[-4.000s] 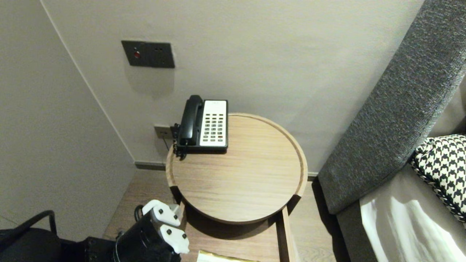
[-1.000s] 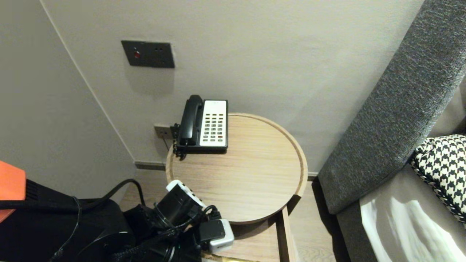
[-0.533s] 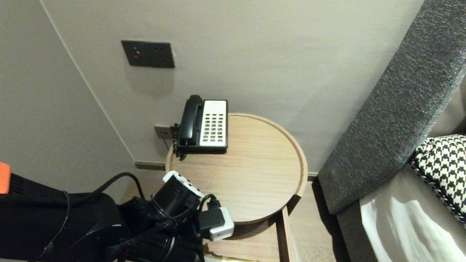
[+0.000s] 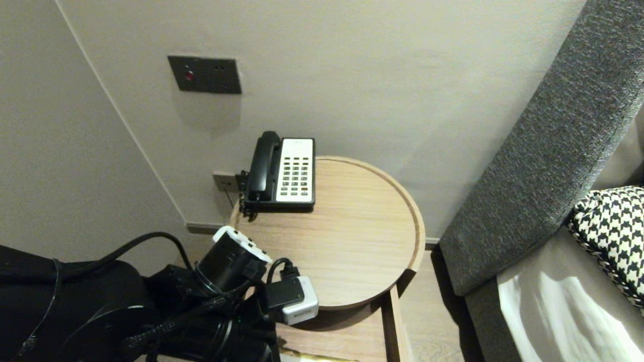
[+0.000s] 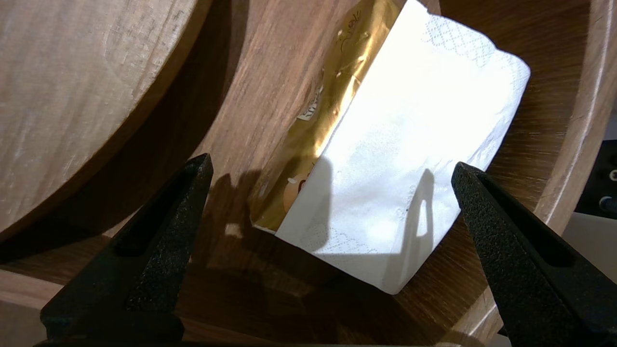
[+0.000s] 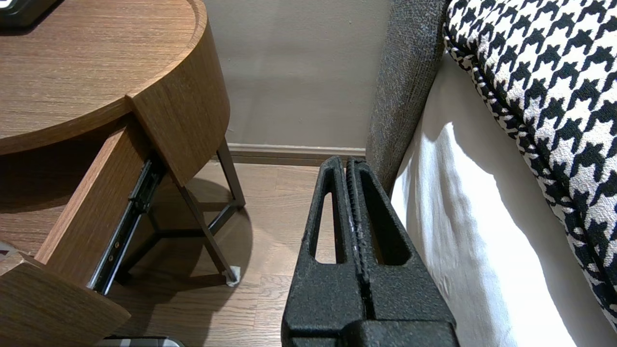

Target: Take the tissue out of the drawer one by one and place them on the table

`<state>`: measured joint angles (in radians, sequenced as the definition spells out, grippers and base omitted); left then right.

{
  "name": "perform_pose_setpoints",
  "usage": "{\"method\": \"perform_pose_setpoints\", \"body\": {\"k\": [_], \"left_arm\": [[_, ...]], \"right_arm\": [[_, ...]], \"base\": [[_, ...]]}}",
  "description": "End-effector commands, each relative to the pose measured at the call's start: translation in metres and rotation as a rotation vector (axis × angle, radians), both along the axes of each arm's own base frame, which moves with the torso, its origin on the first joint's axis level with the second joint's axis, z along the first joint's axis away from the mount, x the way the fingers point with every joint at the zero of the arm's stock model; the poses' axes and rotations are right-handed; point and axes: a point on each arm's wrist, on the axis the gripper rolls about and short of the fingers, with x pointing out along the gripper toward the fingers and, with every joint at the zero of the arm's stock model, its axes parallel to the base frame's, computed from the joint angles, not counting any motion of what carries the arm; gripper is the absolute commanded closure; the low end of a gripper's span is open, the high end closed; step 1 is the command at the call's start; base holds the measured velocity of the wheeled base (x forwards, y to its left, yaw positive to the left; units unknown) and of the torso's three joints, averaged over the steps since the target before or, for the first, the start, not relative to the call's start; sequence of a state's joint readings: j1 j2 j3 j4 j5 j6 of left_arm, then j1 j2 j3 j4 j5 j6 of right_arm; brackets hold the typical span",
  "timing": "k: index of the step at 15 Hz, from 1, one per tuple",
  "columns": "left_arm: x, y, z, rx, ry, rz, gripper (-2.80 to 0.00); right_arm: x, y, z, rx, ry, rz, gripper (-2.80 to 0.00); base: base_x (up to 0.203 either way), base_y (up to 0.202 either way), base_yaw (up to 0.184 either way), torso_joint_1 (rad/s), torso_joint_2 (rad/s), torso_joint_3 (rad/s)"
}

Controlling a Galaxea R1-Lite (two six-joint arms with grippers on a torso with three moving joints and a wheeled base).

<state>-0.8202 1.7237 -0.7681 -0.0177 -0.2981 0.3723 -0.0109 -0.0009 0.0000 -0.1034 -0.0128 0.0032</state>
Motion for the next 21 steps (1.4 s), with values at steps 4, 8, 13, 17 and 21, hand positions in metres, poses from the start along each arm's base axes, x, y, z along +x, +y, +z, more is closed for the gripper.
{"method": "perform_pose_setpoints", "body": {"k": [4,8,13,17,21], "left_arm": [[-0.003,0.001,-0.009,0.018,0.078,-0.034,-2.80],[-0.003,-0.002,-0.017,0.027,0.115,-0.057,-2.80],[-0.009,-0.008,-0.026,0.045,0.147,-0.095,-2.80],[-0.010,-0.008,-0.032,0.059,0.155,-0.099,-2.80],[-0.008,-0.009,-0.042,0.073,0.161,-0.096,-2.80]], "right_arm": [[0.003,0.000,-0.011,0.000,0.038,0.001,0.00],[0.003,0.000,-0.011,0.000,0.038,0.001,0.00],[0.003,0.000,-0.011,0.000,0.038,-0.001,0.00],[0.003,0.000,-0.011,0.000,0.038,-0.001,0.00],[0.003,0.000,-0.011,0.000,0.038,-0.001,0.00]], "base": [[0.000,0.000,0.000,0.000,0.00,0.000],[0.000,0.000,0.000,0.000,0.00,0.000],[0.000,0.000,0.000,0.000,0.00,0.000],[0.000,0.000,0.000,0.000,0.00,0.000],[0.000,0.000,0.000,0.000,0.00,0.000]]}}
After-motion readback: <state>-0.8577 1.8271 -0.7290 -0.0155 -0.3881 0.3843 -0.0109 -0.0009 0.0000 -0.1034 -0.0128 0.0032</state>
